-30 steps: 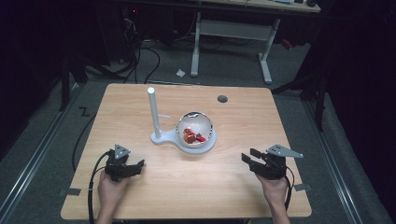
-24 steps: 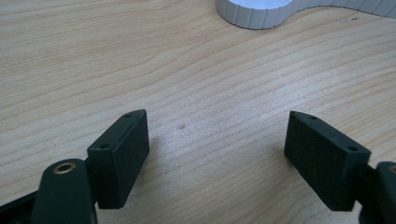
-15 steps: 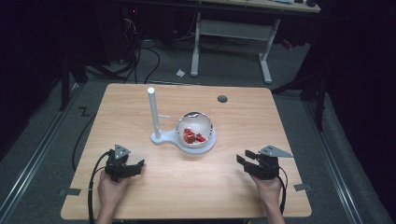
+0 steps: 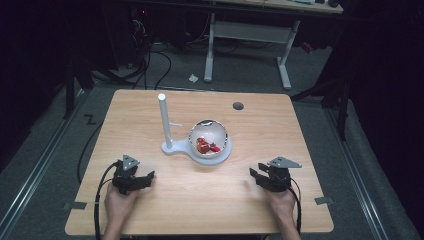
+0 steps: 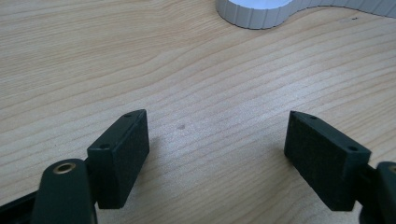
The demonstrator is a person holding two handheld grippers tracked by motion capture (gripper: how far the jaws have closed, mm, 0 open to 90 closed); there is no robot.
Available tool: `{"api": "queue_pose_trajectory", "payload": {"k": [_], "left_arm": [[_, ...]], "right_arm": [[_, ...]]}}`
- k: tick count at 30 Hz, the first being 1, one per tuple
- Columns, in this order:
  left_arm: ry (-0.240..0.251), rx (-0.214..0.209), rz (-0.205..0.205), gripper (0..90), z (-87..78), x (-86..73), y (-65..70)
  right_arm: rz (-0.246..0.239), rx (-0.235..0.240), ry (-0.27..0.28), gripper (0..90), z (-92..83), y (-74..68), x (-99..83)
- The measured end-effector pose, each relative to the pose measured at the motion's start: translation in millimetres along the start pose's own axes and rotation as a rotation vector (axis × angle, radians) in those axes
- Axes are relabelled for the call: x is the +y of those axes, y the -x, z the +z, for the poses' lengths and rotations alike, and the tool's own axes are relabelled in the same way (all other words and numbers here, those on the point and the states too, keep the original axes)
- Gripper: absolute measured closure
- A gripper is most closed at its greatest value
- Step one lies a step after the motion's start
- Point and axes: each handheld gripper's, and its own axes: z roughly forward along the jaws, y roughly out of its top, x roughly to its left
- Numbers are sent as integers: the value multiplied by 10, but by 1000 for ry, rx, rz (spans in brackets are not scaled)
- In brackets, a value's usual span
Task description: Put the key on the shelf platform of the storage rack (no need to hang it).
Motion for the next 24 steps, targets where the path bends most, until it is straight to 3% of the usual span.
{"api": "queue_pose_trajectory", "payload": {"k": [17, 24], "left_arm": [[0, 0, 0, 224, -1, 0, 0], [-1, 0, -1, 224, -2, 0, 0]], "right_arm": [[-45, -44, -85, 494, 263, -73, -55], [-73, -47, -79, 455, 280, -93, -71]]}}
